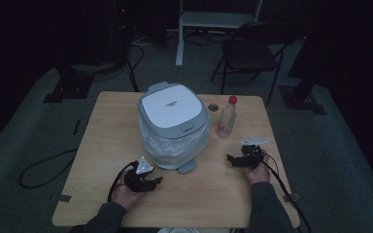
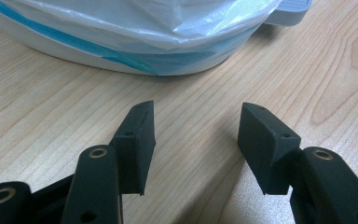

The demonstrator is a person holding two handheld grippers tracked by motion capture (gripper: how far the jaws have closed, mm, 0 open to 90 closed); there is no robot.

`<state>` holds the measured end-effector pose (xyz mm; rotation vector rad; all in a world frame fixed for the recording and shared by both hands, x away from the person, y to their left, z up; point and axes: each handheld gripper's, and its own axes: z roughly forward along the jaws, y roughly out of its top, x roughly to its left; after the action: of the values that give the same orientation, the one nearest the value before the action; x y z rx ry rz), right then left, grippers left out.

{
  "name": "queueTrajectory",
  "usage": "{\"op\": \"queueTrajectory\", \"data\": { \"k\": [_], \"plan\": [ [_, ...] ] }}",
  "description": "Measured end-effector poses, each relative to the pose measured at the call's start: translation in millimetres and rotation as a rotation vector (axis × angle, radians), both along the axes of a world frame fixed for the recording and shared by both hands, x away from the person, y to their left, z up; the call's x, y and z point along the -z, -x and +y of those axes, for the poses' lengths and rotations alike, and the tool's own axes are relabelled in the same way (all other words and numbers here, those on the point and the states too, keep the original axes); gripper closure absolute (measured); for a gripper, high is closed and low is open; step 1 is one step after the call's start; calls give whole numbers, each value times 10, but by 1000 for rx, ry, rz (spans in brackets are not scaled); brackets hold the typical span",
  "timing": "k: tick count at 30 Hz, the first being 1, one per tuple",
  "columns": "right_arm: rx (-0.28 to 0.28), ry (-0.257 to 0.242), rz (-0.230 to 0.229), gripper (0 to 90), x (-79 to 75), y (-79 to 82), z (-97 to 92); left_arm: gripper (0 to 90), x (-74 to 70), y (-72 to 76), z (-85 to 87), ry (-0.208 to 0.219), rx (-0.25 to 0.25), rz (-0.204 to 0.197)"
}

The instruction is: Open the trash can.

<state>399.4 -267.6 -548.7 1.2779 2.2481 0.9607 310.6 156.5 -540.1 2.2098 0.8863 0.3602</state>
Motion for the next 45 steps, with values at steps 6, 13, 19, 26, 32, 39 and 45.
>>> {"op": "queueTrajectory", "data": {
  "k": [6, 13, 19, 26, 32, 39, 45],
  "plan": [
    [-2, 0, 0, 110, 0, 1, 1, 464, -1, -1, -2, 3, -3, 3],
    [-11, 0, 1, 111, 0, 7, 5, 461, -11, -9, 16, 26, -20, 32],
    [-9, 0, 2, 111, 0, 8, 6, 501, -29, -6, 27, 37, -29, 56],
    [-9, 0, 2, 111, 0, 9, 6, 522, -80, 6, 27, 70, -20, 64],
    [-8, 0, 1, 112, 0, 9, 6, 537, -131, 42, 18, 91, -10, 71],
    [-6, -1, 1, 113, 0, 10, 6, 565, -184, 93, -4, 95, 6, 62],
    [-6, -1, 1, 113, 0, 9, 6, 613, -250, 115, -29, 114, 29, 57]
  ]
}}
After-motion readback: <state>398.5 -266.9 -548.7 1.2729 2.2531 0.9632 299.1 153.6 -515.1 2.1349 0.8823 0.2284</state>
